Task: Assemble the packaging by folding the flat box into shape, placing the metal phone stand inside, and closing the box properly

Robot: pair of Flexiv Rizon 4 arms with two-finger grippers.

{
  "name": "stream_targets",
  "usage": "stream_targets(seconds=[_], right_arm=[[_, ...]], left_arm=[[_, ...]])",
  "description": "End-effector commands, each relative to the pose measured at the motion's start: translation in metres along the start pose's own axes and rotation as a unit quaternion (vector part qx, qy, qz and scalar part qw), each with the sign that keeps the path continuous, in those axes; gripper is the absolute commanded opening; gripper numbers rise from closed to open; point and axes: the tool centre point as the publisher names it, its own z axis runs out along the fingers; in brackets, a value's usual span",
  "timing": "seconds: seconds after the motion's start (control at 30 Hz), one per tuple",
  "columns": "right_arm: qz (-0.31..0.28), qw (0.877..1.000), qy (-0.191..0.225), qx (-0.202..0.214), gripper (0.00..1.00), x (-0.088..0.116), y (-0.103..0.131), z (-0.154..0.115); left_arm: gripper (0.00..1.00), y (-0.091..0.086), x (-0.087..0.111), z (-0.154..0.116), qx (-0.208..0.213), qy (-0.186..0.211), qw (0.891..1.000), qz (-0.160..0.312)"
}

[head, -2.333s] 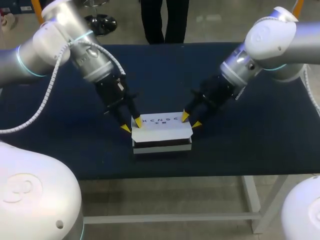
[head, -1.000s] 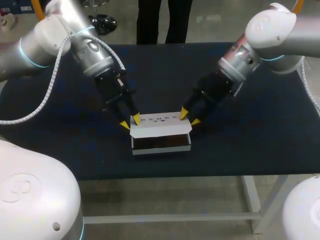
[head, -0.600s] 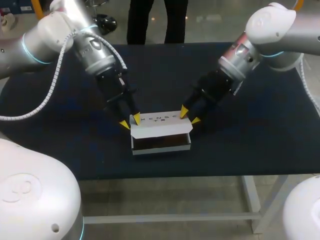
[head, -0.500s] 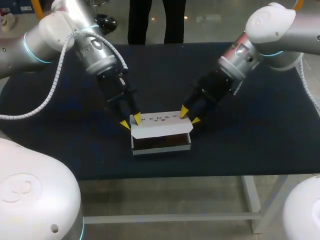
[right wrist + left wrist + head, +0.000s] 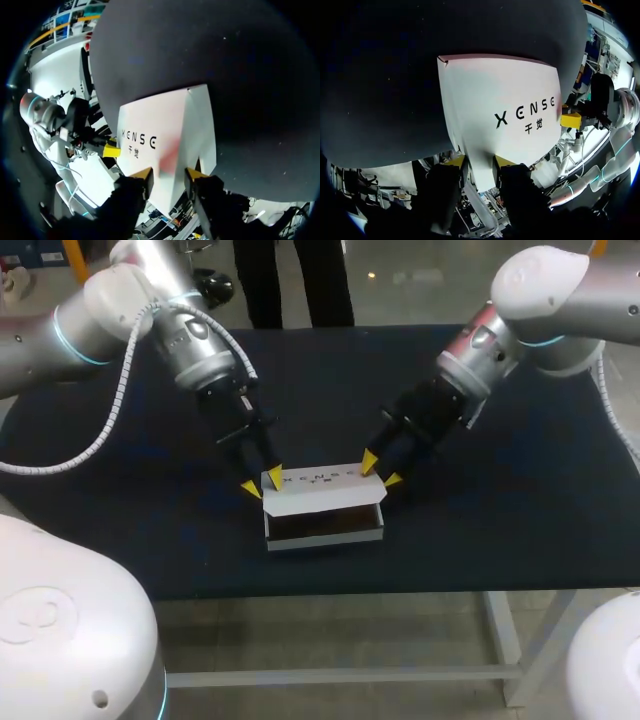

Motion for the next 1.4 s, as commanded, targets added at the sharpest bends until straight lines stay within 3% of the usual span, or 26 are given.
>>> stream_targets(seconds=[0.03,1.4], right_arm=[[-0.001,1.0,0.005,0.021,0.45,0.004,0.006,0.0],[0.022,0.997,0.024,0.076,0.46,0.009,0.006,-0.002]], left_arm=[[0.35,-0.004,0.005,0.001,-0.011,-0.001,1.0,0.001],[0.38,-0.005,0.005,-0.011,-0.047,0.021,0.998,-0.029]])
